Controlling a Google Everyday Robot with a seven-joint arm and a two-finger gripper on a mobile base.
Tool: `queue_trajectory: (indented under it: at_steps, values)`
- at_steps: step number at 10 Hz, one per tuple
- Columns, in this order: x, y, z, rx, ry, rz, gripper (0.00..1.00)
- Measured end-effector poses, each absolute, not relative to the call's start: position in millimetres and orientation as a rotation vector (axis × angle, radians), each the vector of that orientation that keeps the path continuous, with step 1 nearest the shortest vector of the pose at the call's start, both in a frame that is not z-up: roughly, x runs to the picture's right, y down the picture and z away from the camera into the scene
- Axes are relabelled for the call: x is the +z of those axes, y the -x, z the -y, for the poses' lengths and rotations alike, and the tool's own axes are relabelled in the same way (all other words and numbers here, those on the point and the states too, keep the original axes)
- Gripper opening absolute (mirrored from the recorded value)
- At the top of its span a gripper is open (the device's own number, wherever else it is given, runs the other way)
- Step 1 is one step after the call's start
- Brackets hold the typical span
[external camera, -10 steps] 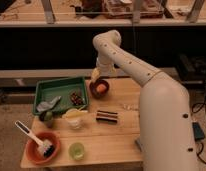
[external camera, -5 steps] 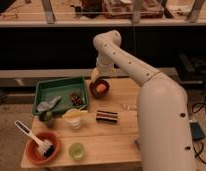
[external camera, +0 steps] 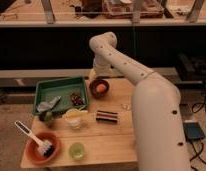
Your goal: Place apple in plastic cup
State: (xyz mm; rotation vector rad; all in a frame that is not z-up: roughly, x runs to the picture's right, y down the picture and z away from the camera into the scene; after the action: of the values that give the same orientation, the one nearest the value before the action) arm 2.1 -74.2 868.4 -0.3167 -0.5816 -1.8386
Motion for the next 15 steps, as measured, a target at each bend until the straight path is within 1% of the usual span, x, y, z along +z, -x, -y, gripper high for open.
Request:
queue_trajectory:
  at_steps: [1,2,3,4,5,6,15]
  values:
    - [874,1,72,-1.834,0.317,0.582,0.50]
    - [882,0,71,-1.825,0.319,0.578,0.44]
    - [889,-1,69,-1.818,0.320,0.576,0.44]
    - [895,1,67,-1.819,0.319,0.575,0.49]
    - [900,6,65,-1.821,0.313,0.577,0.59]
    - [904,7,64,-1.821,0.310,0.575,0.63]
    - [950,5,47,-1.835,0.350,0.552,0.64]
